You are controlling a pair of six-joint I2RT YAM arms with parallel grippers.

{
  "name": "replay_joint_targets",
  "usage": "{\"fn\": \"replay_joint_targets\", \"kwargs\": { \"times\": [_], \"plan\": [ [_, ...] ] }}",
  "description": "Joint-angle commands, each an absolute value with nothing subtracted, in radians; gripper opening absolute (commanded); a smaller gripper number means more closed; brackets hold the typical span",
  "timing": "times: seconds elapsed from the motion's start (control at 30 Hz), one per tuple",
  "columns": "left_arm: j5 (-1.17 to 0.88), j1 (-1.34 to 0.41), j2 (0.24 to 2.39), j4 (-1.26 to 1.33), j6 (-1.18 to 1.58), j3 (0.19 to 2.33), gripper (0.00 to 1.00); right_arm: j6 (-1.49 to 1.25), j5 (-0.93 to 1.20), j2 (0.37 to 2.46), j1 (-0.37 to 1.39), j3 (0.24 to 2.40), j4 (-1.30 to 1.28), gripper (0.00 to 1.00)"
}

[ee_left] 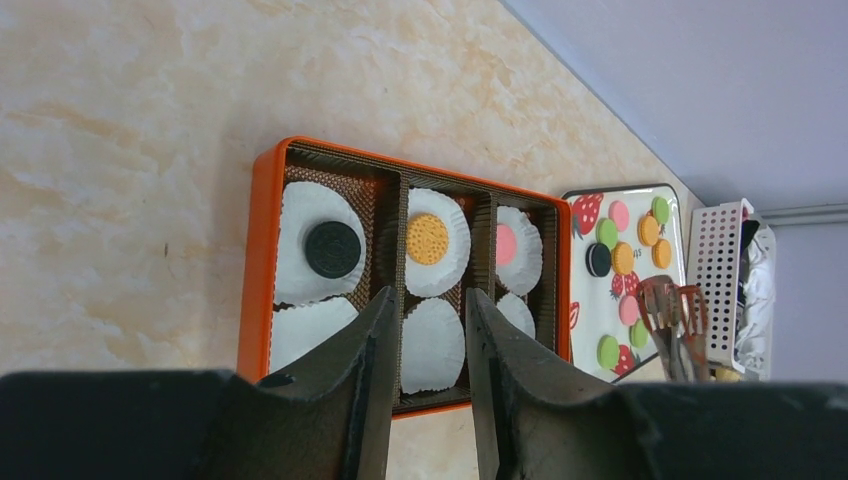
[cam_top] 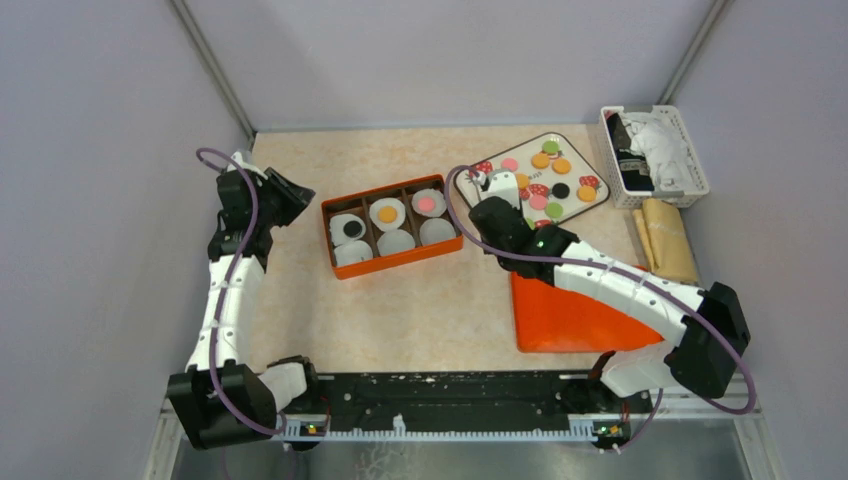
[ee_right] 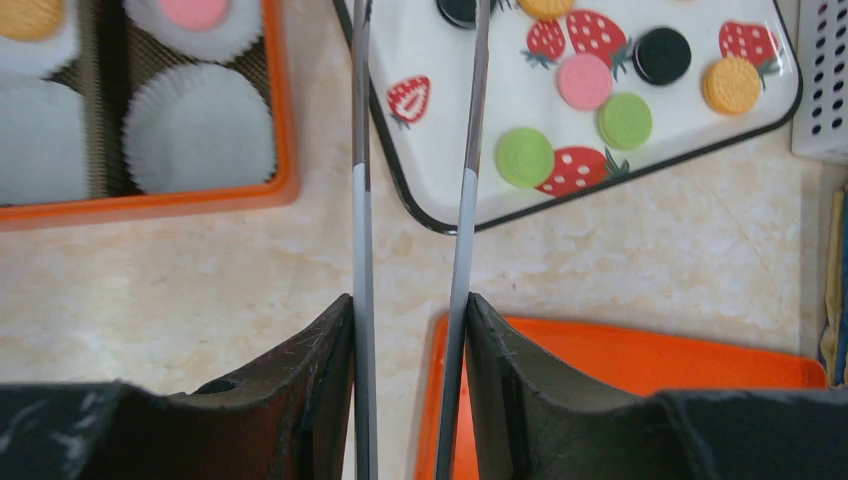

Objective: Pack the cookies

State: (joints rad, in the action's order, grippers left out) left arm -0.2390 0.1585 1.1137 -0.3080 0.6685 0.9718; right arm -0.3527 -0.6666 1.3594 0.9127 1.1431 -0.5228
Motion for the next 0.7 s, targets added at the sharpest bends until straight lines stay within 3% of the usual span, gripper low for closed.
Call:
{"fn": "replay_joint_targets", "kwargs": {
  "times": [0.0,0.33,0.67],
  "plan": [
    [-0.286,0.164,1.127,-0.261,0.677,0.975,0.37,-0.414,-0.614,1.316,0.857,1.070,-0.471,0.42],
    [-0.277,0.164,1.117,-0.266,0.667,0.976,0.37,-0.437,-0.511,1.423,0.734,0.996,-0.371,0.43],
    [-0.273,0.164,1.124,-0.261,0.663,0.971,0.37,-0.413,-0.469,1.572,0.668,1.077,-0.318,0.43]
  ]
}}
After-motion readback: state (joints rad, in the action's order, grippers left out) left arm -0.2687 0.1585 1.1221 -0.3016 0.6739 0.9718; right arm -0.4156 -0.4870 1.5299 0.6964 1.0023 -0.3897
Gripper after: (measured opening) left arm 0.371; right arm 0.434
